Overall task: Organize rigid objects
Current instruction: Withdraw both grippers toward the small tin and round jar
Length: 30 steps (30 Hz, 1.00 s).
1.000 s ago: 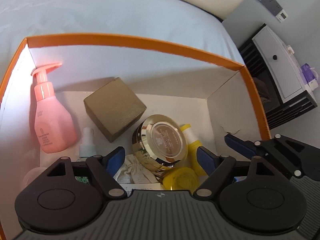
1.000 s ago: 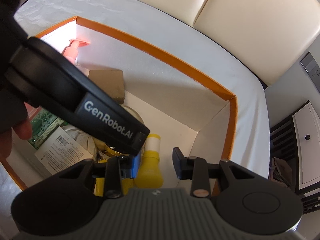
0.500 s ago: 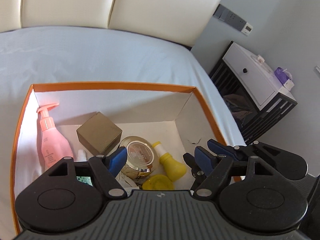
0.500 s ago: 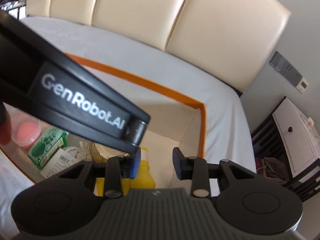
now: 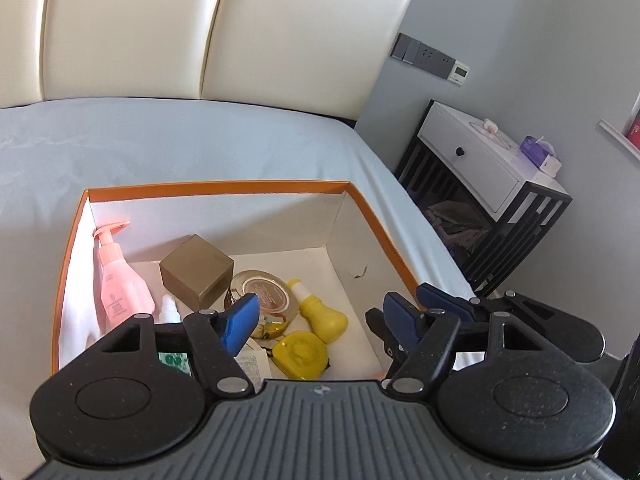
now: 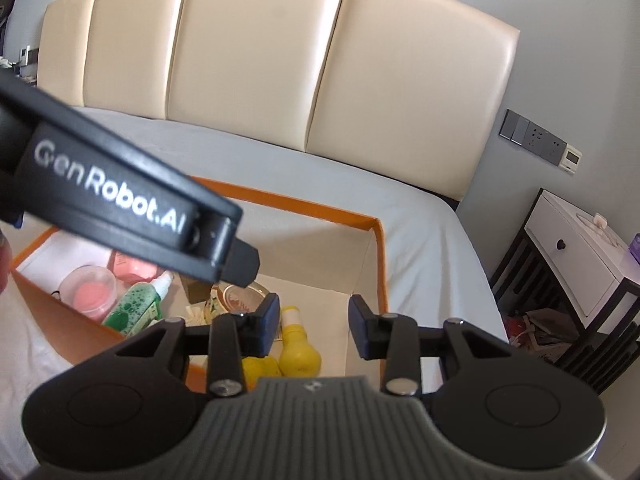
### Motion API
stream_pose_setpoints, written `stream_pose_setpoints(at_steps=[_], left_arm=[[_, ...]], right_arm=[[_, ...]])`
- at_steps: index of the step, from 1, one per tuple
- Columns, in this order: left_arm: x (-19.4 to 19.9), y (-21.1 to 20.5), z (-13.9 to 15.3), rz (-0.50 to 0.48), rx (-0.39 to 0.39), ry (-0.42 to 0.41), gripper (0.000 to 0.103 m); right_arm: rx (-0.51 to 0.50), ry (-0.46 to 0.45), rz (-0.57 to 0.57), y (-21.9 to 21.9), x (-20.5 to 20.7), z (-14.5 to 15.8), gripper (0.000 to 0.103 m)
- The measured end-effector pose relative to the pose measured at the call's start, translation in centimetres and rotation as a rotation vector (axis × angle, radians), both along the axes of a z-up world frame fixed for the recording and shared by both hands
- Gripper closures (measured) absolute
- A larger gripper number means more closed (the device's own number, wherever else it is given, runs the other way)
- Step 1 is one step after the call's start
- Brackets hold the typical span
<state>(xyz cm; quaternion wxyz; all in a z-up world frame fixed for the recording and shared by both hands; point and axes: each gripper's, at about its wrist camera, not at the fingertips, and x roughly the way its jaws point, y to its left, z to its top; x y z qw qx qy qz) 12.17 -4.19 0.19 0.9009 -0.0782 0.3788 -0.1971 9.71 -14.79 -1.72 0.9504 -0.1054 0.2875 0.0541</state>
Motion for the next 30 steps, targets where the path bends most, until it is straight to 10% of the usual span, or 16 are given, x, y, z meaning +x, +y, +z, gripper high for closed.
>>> stream_pose_setpoints(at_steps=[21,30], left_arm=[[-7.6,1.8,-7.2,0.023,0.068,0.291,0.024],[-9.6,1.2,-9.1,-0.012,0.149,0.359,0.024]], right_arm=[[0.156,0.313,-0.040,-1.6,-4.4,-5.4,0.061],[0.194,0.305,-0.024,-1.5,-6.0,-6.6,0.056]])
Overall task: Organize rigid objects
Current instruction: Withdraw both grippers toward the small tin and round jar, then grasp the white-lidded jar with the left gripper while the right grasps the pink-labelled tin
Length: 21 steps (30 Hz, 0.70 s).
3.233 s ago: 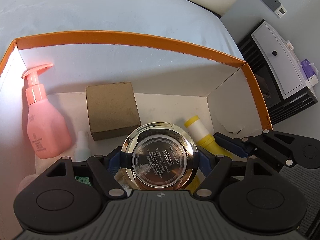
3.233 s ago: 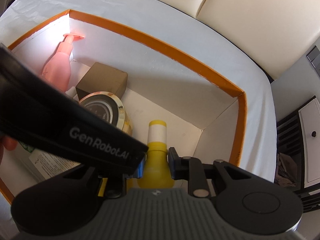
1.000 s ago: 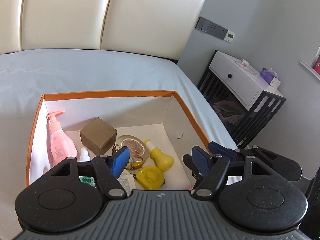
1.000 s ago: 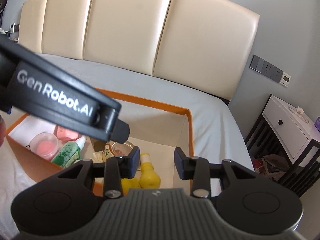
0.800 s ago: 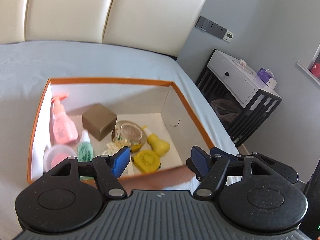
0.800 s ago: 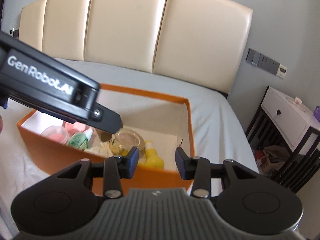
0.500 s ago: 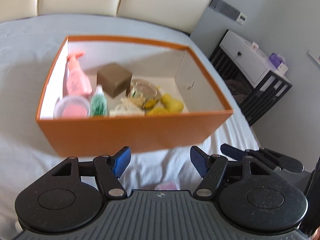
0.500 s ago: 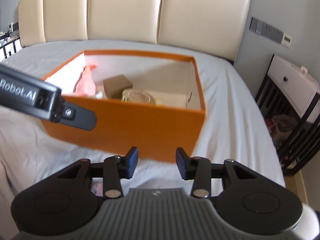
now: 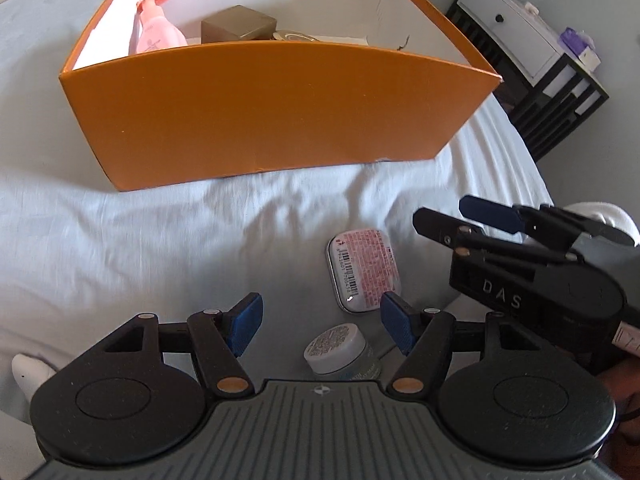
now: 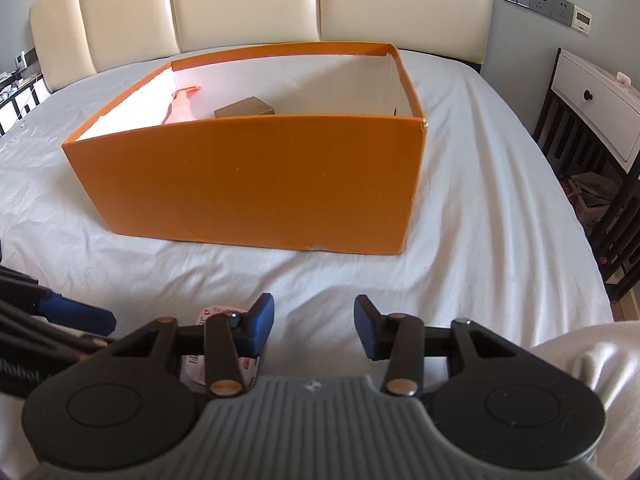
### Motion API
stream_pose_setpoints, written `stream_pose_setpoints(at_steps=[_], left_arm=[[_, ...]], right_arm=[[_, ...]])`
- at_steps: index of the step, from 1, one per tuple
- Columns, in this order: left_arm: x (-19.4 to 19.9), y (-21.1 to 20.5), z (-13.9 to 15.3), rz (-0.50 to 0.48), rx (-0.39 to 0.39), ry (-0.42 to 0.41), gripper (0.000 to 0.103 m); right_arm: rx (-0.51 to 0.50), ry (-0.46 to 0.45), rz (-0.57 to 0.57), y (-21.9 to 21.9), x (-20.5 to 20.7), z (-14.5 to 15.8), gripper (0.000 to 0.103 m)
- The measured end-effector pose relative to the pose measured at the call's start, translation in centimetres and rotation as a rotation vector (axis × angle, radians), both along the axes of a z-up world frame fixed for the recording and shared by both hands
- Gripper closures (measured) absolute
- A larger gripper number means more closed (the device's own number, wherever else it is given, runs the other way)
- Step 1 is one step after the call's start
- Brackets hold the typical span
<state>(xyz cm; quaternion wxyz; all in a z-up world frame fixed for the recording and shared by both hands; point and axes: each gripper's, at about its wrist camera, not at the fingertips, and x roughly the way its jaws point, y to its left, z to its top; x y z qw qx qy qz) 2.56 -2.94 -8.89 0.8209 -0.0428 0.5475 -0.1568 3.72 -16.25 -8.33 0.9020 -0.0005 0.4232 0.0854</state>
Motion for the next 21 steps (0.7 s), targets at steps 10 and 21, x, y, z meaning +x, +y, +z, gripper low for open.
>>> stream_pose_setpoints(at_steps=[10,21], left_arm=[[-0.6,-0.4,-0.7,-0.040,0.027,0.039,0.021],[-0.7,-2.7,-2.2,-0.145,0.071,0.114,0.024]], right_arm=[[0.003,-0.011,-0.001,0.0,-0.4,0.1,0.056],[0.005,-0.015,-0.014,-0.1,-0.4,0.1,0.056]])
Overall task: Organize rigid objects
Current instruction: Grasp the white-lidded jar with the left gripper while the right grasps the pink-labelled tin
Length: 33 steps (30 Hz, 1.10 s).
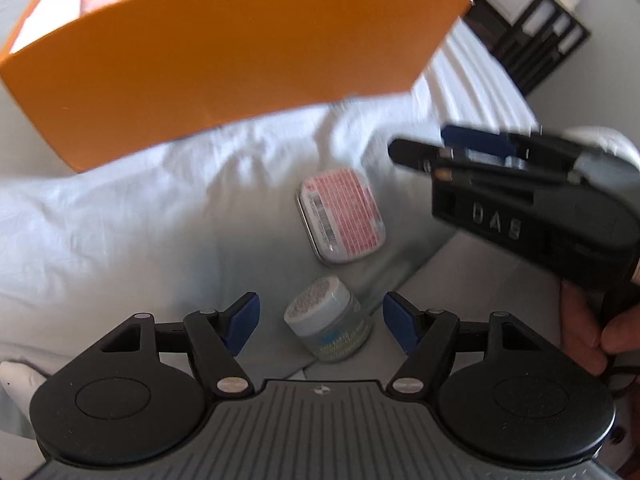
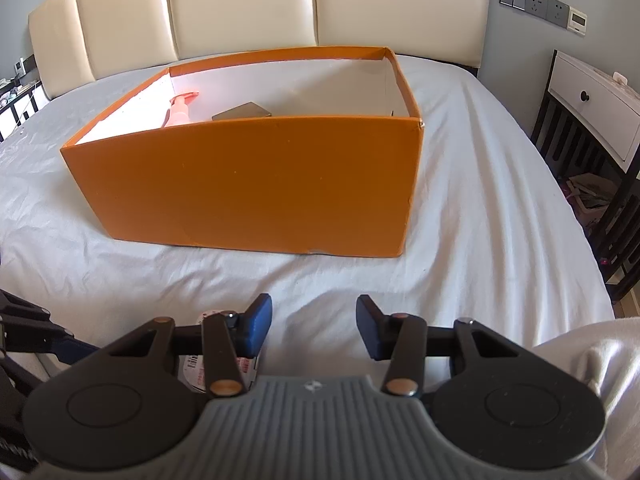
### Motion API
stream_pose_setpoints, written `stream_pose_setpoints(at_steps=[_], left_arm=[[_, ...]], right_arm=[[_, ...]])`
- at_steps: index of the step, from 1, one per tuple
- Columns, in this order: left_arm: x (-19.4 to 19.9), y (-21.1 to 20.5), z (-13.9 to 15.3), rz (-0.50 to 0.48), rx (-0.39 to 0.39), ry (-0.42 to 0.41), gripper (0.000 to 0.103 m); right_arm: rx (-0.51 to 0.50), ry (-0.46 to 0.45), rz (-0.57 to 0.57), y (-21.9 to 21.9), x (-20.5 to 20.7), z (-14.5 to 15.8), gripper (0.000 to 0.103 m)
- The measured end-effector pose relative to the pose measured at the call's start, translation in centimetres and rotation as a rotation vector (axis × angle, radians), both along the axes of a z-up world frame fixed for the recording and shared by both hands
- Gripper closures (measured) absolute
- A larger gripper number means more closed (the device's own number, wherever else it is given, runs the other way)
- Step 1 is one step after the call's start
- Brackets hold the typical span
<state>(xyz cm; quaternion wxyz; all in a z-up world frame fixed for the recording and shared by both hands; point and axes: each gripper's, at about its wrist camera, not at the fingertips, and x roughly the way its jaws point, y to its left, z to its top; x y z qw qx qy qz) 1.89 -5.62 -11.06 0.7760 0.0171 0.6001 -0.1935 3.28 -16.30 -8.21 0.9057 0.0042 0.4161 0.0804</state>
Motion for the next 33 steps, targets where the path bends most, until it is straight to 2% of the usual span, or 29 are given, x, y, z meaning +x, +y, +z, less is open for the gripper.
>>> stream_pose_setpoints(at_steps=[2,5,8,11,14,18,27,33], left_arm=[[0.2,-0.1,-0.5,0.014,0.021,0.021,0.025],[0.6,0.3,-1.0,0.038,-0.008,0.056,0.028],[0.9,0.2,-1.2,0.045,-0.001,0.078,0.036],[1.1,0.0,-2.1,0.067,0.048,0.128,0.051],[1.1,-0.4,-2.2,0.063,0.068,0.130,0.057],[0.7,0.0,-1.9,0.096,0.061,0.111,0.057],[0.2,2.8,-0.4,0.278,0.103,0.014,0.057],[0.1,5.1,0.6,0.394,0.062,-0.023,0.057]], right_arm=[[-0.001,0.001,0.001,0.0,0.0,0.0,0.056],[-0.007,0.001,0.004,0.1,0.0,-0.1,0.056],[-0.004,0.005,0.020,0.3,0.1,-0.1,0.056],[0.022,0.015,0.054,0.3,0.1,-0.2,0.056],[0.079,0.050,0.104,0.4,0.4,-0.4,0.056],[0.138,0.105,0.172,1.0,0.8,-0.9,0.056],[0.098,0.157,0.183,1.9,1.4,-1.5,0.055],[0.076,0.187,0.224,2.4,1.4,-1.7,0.052]])
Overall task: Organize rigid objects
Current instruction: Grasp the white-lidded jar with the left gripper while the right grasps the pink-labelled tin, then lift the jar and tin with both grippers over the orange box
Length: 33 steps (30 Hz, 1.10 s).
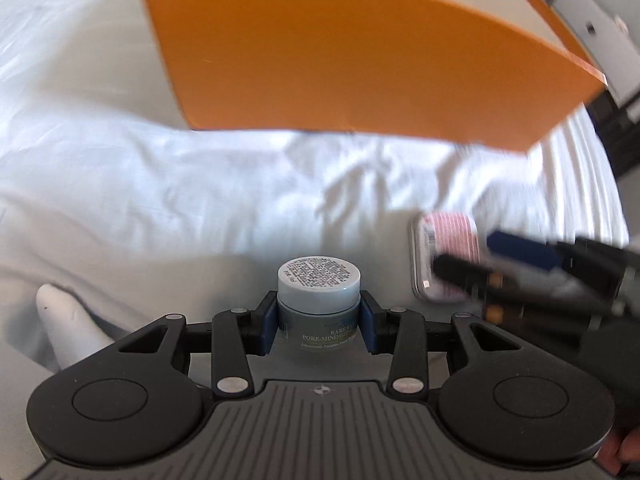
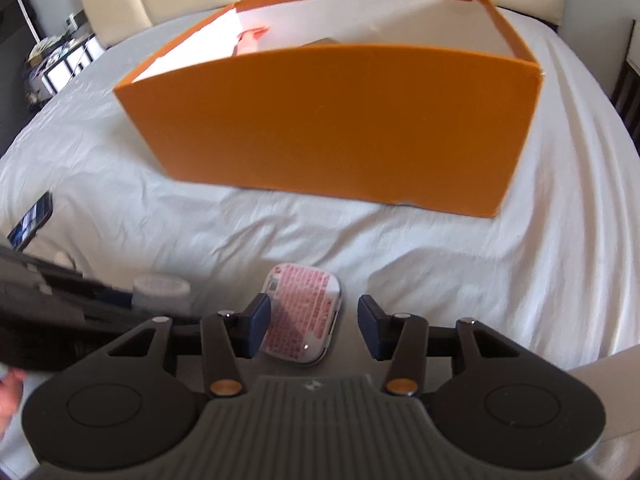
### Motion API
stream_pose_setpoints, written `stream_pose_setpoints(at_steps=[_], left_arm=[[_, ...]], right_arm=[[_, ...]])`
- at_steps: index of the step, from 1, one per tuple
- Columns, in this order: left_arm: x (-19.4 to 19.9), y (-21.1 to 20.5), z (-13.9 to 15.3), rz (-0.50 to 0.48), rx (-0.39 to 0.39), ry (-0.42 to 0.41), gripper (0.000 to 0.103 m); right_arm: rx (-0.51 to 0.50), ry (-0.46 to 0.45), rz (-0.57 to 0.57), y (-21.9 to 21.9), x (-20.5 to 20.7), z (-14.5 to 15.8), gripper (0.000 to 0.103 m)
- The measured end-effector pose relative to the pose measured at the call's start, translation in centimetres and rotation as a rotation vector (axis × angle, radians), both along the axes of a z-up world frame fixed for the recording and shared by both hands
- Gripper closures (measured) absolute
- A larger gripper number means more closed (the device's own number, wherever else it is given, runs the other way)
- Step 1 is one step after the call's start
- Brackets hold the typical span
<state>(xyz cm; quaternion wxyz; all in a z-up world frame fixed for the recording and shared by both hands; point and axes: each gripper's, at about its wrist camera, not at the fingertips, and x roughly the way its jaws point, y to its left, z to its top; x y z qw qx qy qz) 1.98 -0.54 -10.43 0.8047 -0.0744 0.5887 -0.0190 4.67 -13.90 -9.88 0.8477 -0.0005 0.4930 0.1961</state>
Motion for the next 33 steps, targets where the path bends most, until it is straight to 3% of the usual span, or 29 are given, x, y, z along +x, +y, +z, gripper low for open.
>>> stream_pose_setpoints(at_steps=[5,24,33], left_arm=[[0.1,-0.2,-0.1,0.001,0.041,-0.001,0.057],[0.4,-1.2,-0.3,0.040,0.085,0.009,0.057],[0.6,-0.7,-0.5,0.070,0.063,0.023,0.057]], right_arm=[[-0.061,-0.024,0.031,1.0,-0.3,0.0,0.050],[-0.057,-0.004,0.088,1.8,0.2,-0.4,0.055],[0.025,0.114,0.077,1.1,1.5,-1.2,0.053]])
